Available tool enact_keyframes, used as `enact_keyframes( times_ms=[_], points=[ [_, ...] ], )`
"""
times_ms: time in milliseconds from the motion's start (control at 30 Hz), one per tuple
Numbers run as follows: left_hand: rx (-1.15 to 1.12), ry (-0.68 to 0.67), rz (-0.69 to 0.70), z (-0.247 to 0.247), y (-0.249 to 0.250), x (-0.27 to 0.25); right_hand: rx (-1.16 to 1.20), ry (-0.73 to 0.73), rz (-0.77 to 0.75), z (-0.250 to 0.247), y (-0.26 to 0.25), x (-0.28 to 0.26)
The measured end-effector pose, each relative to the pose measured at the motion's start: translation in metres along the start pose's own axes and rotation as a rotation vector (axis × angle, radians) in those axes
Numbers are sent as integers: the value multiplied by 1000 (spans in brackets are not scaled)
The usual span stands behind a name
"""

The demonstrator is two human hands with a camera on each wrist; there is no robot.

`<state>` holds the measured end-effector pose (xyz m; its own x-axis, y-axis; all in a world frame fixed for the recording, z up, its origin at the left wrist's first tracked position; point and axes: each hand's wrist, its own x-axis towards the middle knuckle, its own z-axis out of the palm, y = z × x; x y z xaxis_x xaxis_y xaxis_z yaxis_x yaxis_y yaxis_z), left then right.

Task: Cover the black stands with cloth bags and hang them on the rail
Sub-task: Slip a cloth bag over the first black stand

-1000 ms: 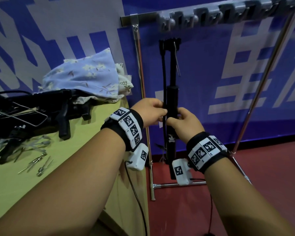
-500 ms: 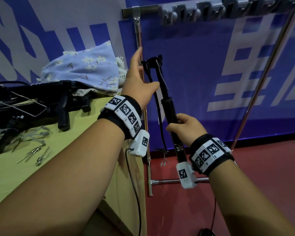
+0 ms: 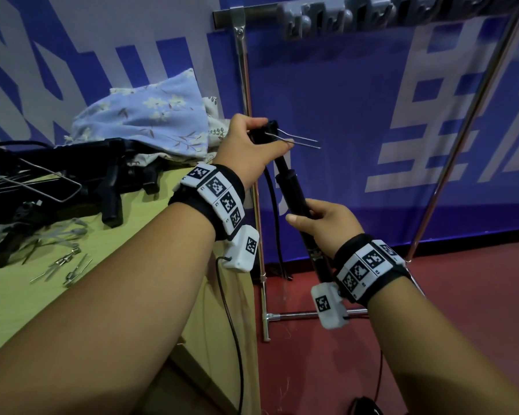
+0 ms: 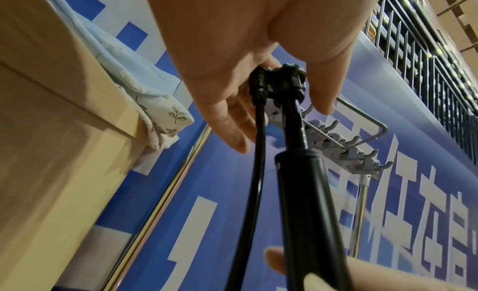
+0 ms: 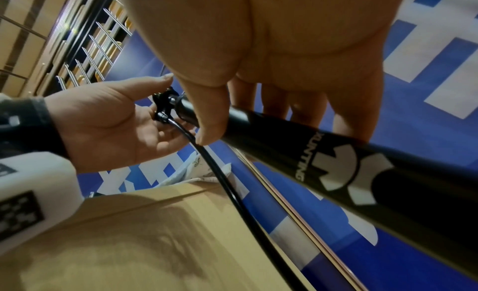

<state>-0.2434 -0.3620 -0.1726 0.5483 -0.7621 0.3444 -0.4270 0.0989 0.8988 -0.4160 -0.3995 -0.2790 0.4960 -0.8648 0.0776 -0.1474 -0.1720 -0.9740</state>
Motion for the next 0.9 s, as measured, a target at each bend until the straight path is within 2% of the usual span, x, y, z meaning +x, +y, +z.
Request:
enact_keyframes(
  times_ms=[267, 500, 733, 900],
  points=[
    [41, -231, -56, 11, -4, -9, 161, -3, -55, -6, -8, 6],
    [-13, -288, -55, 12, -5, -13, 208, 15, -55, -7, -9, 5],
    [-131, -270, 16, 11, -1, -11, 214, -15, -107, -9, -11, 11],
    [-278, -96, -58, 7, 6, -6, -9, -148, 10, -7, 11, 24]
  ],
)
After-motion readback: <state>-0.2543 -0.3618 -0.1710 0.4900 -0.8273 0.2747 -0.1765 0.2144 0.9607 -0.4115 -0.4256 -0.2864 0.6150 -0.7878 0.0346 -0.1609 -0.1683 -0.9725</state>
